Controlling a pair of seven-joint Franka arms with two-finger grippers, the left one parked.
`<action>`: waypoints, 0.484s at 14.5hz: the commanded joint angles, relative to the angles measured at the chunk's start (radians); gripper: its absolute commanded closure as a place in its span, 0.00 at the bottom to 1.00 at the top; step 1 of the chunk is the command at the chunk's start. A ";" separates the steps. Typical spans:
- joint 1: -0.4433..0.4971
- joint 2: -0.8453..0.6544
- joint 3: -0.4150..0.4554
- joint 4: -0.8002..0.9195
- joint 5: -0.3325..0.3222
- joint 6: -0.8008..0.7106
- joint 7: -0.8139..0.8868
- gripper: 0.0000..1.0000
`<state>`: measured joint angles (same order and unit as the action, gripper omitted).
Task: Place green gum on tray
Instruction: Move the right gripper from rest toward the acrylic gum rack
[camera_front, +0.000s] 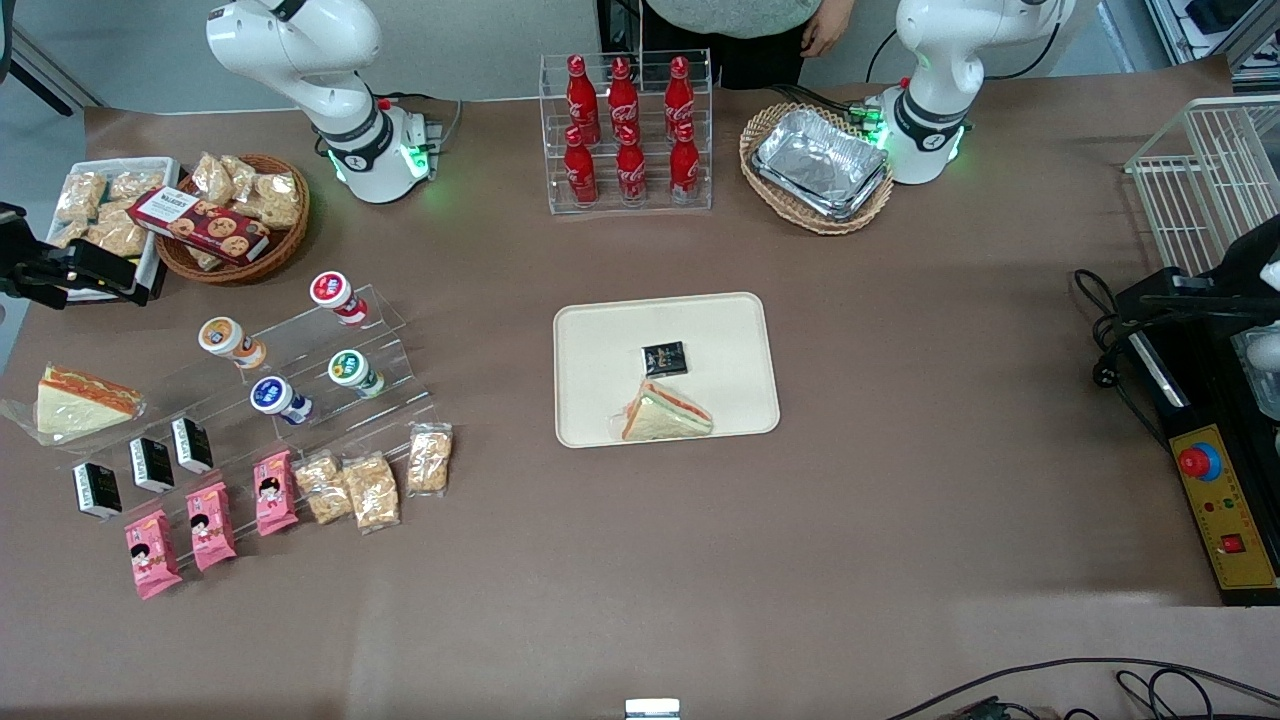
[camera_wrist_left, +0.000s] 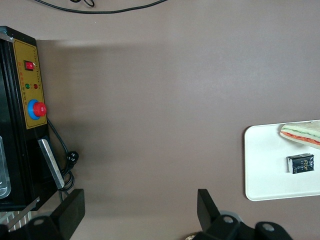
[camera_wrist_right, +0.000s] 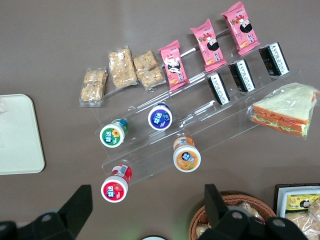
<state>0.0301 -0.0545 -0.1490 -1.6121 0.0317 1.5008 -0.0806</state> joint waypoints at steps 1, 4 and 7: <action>-0.007 -0.001 0.002 0.009 0.005 -0.008 -0.005 0.00; -0.004 0.004 0.003 0.018 0.005 -0.013 -0.010 0.00; 0.002 0.005 0.005 0.009 0.014 -0.017 -0.013 0.00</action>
<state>0.0304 -0.0542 -0.1472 -1.6121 0.0317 1.5009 -0.0810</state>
